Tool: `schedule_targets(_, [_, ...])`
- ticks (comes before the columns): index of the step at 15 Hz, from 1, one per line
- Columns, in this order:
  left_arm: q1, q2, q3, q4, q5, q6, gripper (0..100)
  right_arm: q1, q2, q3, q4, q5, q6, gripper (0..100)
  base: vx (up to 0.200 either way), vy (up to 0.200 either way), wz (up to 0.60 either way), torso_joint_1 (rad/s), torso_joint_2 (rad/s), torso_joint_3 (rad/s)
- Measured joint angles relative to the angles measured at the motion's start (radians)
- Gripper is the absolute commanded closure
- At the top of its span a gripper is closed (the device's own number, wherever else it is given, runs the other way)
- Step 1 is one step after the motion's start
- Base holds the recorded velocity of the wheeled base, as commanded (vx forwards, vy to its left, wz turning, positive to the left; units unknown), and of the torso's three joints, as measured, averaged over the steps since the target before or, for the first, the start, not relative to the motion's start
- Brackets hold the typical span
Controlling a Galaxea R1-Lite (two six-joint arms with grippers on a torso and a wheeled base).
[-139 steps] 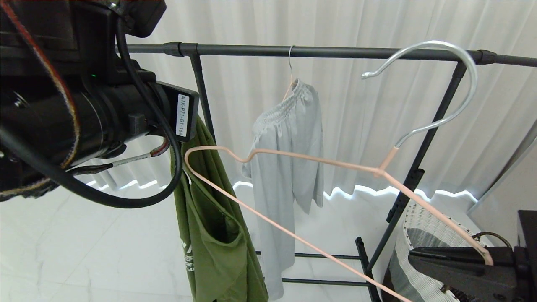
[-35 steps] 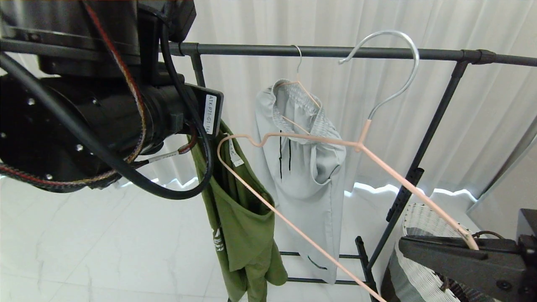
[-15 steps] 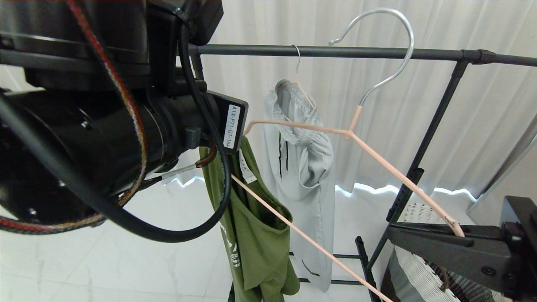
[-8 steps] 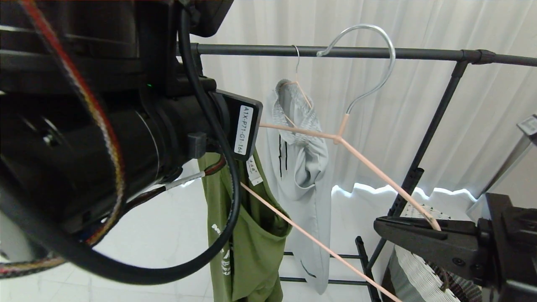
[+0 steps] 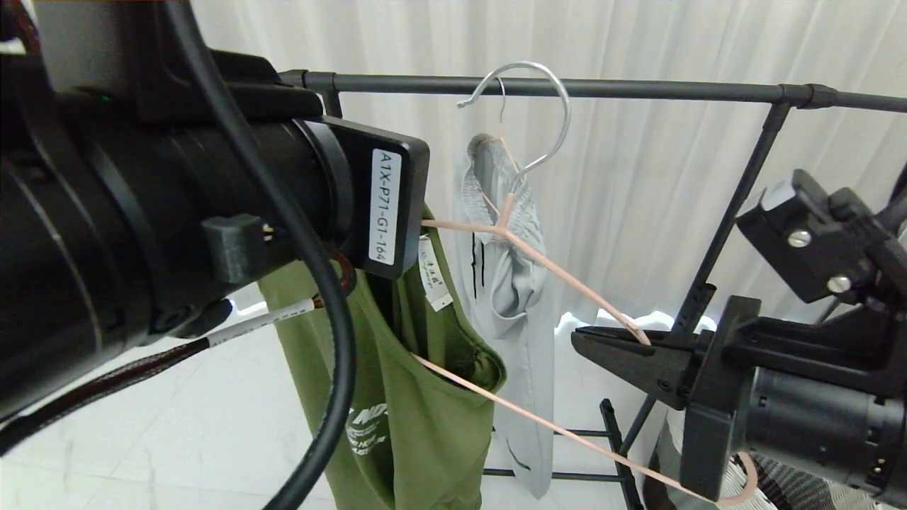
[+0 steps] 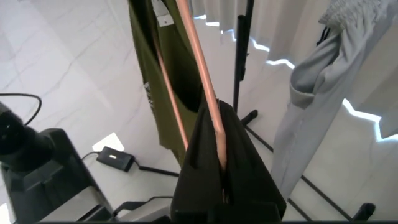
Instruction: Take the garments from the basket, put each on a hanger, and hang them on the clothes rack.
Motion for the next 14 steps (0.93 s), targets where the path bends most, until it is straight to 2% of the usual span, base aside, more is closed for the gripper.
schedule_targets(5, [-0.082,-0.008,-0.001,-0.001,-0.001,-0.007,100,-0.009,0.083,-0.015,-0.057,0.010,-0.031,100,0.000,0.000,0.00,0.000,0.00,0.000])
schedule_targets(9, [-0.088,-0.014,0.015,-0.001,0.000,-0.018,100,-0.024,0.100,-0.020,-0.067,0.002,-0.037,100,0.000,0.000,0.00,0.000,0.00,0.000])
schedule_targets(14, [-0.088,-0.044,0.105,-0.005,0.002,-0.015,100,-0.039,0.082,-0.020,-0.088,-0.004,-0.071,100,0.000,0.000,0.00,0.000,0.00,0.000])
